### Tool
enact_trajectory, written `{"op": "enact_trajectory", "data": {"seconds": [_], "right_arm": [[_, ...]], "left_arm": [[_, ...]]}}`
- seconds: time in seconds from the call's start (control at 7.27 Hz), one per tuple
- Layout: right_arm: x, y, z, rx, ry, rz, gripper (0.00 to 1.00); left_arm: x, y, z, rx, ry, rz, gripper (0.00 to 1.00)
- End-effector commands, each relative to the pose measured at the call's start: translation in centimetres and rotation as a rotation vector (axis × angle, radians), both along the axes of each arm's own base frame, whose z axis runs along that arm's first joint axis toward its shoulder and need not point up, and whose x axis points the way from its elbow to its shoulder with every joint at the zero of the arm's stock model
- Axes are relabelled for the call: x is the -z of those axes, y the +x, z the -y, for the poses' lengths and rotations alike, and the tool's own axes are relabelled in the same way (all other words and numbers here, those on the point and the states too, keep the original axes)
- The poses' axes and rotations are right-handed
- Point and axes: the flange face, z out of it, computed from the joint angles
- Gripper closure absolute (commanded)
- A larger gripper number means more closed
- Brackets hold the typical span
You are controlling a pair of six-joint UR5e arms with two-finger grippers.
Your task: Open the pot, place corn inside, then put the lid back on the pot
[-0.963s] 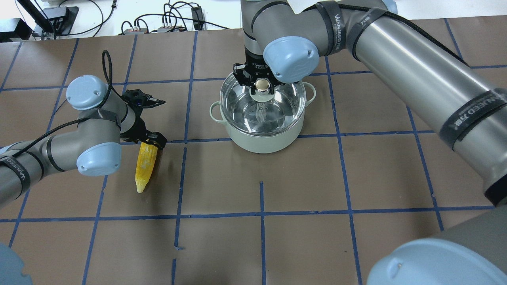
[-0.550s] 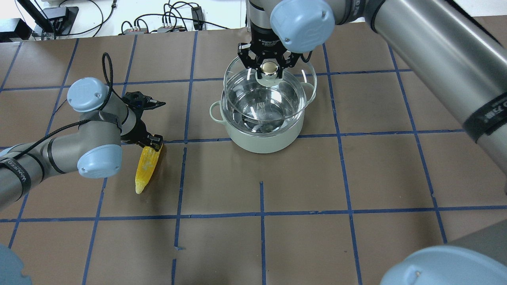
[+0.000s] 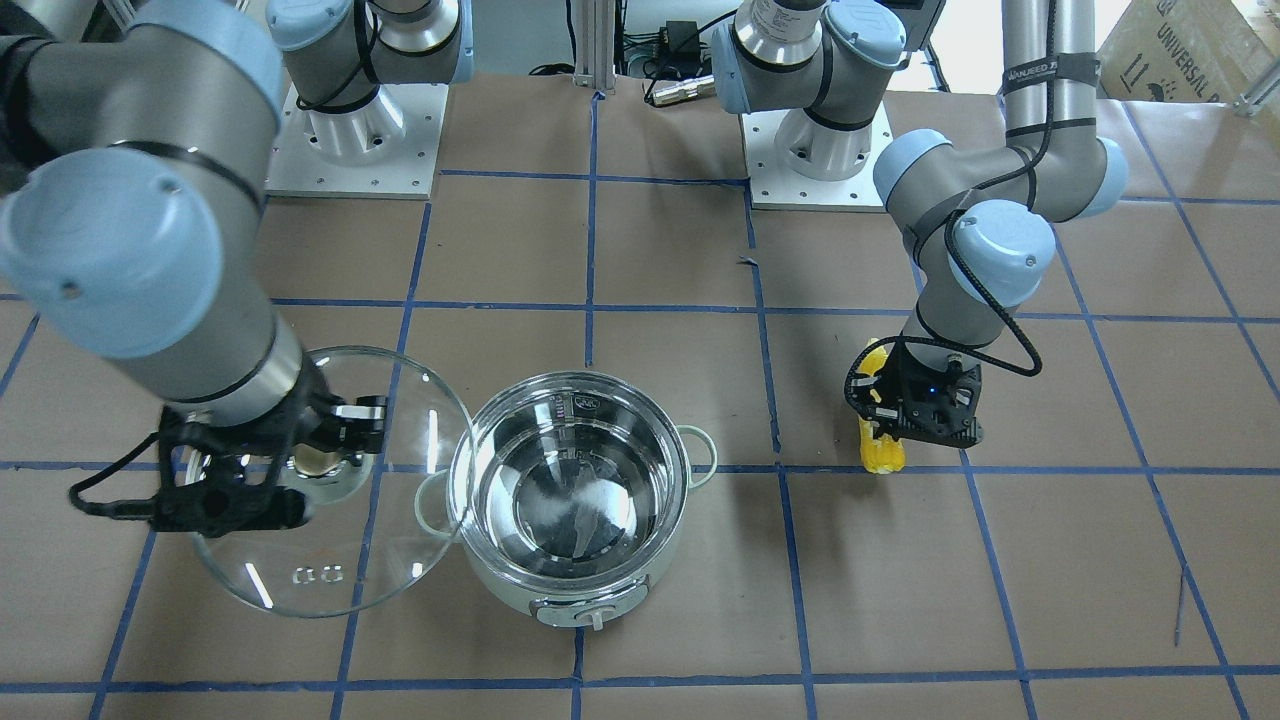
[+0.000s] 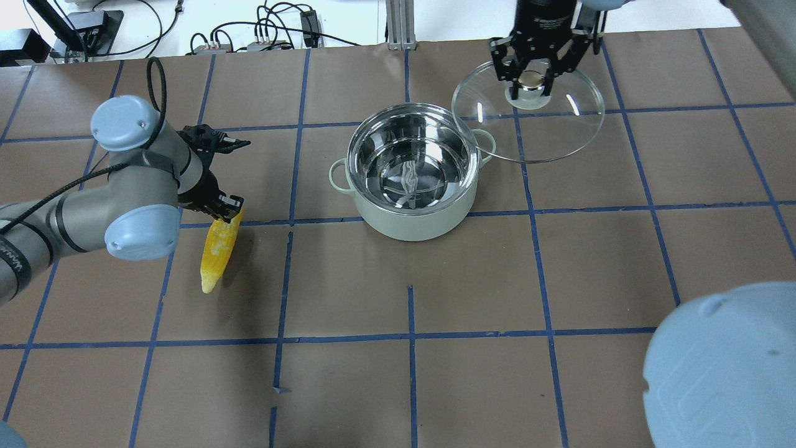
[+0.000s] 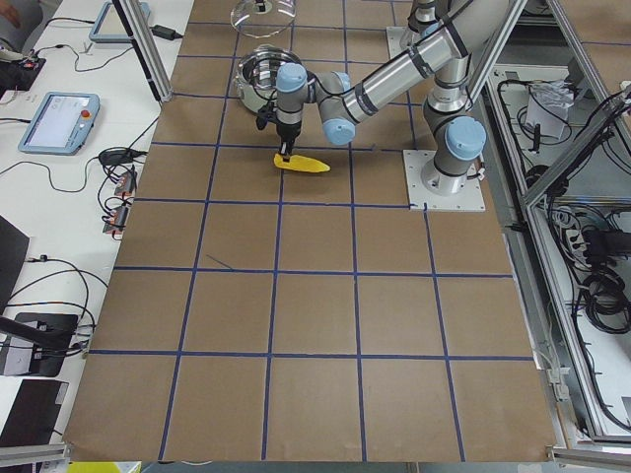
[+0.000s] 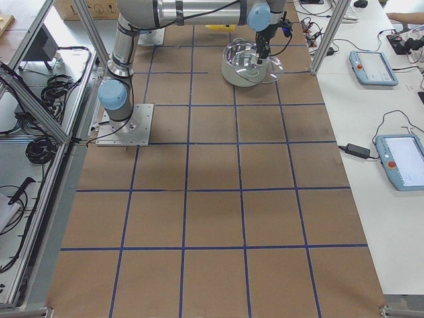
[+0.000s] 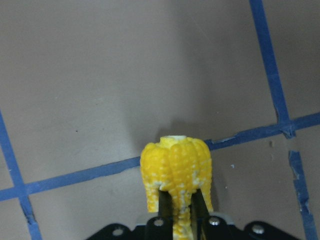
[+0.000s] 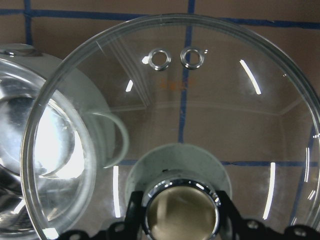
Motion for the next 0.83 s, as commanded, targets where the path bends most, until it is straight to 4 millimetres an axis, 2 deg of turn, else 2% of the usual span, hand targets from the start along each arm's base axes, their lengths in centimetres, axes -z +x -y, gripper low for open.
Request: {"op": "enact_trajectory", "data": {"seconds": [0.0, 0.14, 0.28, 0.41, 0.69], "right_arm": [[4.1, -8.7, 0.9, -0.004, 0.067, 0.028, 0.94], [6.3, -9.3, 1.0, -0.055, 0.041, 0.031, 0.94], [7.6, -9.5, 0.9, -0.061, 0.001, 0.025, 0.94], [8.4, -9.6, 0.7, -0.058, -0.004, 0.027, 0.94], [9.0, -9.5, 0.2, -0.057, 0.01, 0.033, 0.94]], "left_arm": [[-9.9, -0.4, 1.9, -0.068, 0.084, 0.005, 0.8], [-13.0, -1.7, 2.6, -0.093, 0.098, -0.003, 0.81], [-15.3, -5.0, 3.0, -0.135, 0.094, -0.007, 0.82], [-16.4, -9.7, 3.7, -0.216, 0.066, -0.011, 0.83], [-16.0, -19.0, 5.8, -0.286, 0.042, -0.042, 0.84]]}}
